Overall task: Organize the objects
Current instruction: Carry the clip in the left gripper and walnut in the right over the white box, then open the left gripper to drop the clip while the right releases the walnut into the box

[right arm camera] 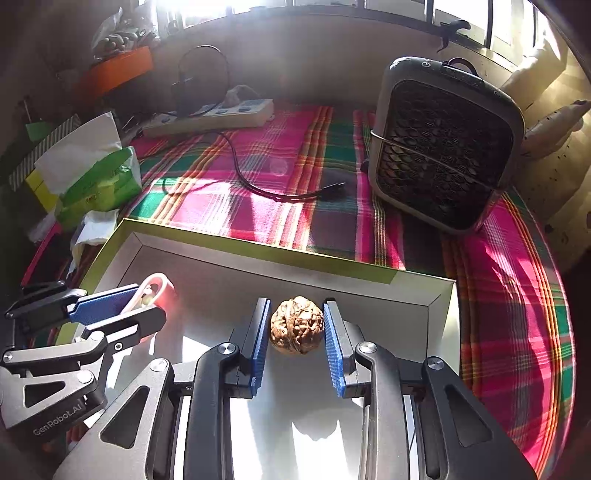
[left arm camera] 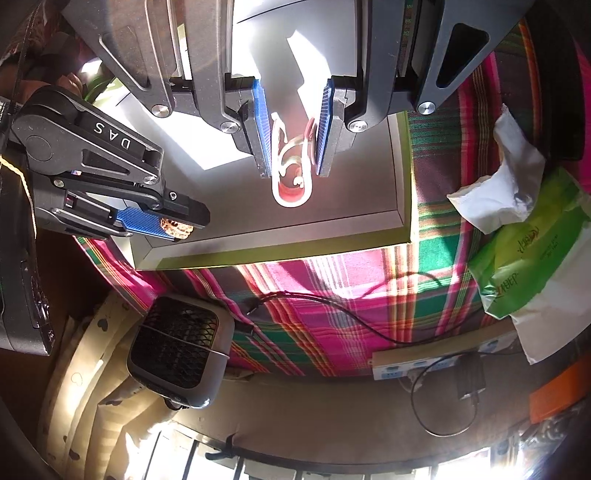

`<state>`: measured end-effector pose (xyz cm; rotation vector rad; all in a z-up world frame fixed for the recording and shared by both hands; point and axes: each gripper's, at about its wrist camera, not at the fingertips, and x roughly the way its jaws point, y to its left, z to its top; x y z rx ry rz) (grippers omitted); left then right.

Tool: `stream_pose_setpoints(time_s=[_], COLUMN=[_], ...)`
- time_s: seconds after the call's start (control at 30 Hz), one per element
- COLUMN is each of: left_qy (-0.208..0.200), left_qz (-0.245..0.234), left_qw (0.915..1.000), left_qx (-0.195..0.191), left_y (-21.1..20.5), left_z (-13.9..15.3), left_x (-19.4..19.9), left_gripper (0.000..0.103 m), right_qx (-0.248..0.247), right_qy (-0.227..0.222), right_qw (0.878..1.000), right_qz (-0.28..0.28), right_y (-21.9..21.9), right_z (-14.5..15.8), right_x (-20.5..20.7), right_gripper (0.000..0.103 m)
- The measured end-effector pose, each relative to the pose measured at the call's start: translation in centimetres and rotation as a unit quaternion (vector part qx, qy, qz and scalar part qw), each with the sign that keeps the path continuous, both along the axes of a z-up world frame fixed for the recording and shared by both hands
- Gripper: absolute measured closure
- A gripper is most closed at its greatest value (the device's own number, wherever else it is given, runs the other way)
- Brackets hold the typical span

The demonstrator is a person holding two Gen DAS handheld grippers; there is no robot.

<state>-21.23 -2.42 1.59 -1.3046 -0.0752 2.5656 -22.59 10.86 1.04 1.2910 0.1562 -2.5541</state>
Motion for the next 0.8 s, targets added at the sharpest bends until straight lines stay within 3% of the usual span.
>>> stream_pose_setpoints(time_s=[0.8], left_qy=[-0.006], left_qz=[0.005], left_qw=[0.9997], left_qx=[-0.023], left_y=[0.46], left_z=[-0.14], left_x=[-0.28], left_gripper=[0.081], right_qx=[0.027], right_qy=[-0.011], right_qw=[0.999], right_qz=[-0.017], right_y=[-0.06], right_z=[-0.62], right_x=[-0.39], right_gripper=[0.073])
